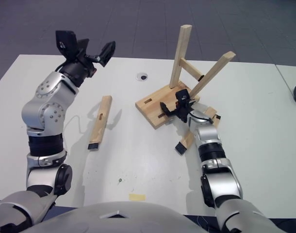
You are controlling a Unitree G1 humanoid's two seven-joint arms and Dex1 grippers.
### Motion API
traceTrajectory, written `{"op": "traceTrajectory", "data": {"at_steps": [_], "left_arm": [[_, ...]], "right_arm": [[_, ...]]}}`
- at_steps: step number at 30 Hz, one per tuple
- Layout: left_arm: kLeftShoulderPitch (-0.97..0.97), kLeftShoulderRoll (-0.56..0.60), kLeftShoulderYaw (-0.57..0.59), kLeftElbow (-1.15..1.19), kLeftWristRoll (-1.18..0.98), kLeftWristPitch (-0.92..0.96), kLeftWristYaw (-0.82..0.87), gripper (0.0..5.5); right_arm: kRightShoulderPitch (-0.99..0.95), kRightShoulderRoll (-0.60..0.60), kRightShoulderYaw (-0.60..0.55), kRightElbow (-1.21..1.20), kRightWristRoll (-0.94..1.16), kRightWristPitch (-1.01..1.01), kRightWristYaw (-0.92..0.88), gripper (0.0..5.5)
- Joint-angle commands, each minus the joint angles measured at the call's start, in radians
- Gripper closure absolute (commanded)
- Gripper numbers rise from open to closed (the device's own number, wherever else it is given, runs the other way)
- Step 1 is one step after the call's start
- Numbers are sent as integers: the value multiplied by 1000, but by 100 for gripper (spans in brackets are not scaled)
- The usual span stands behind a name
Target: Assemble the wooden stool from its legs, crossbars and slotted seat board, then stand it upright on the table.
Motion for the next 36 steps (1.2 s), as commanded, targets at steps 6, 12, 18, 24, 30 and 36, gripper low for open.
{"op": "traceTrajectory", "data": {"at_steps": [6, 12, 18, 24, 30, 36], "left_arm": [[-6, 12, -5, -6, 14, 23, -13, 10], [9, 9, -8, -12, 29, 25, -6, 10], [10, 9, -12, -3, 43, 19, -9, 10], [26, 4, -11, -19, 43, 26, -5, 10], [20, -4, -16, -11, 49, 18, -1, 10], [14, -5, -15, -2, 54, 7, -8, 10]], "right_arm": [[252, -109, 234, -241, -78, 128, 305, 11], [426, -175, 139, -459, 12, 222, 288, 11], [529, -235, 107, -579, 29, 256, 278, 11], [528, -190, -71, -599, 87, 190, 156, 11], [235, -92, -238, -288, 20, 100, -198, 11], [105, -82, -227, -139, -26, 18, -217, 11]]}}
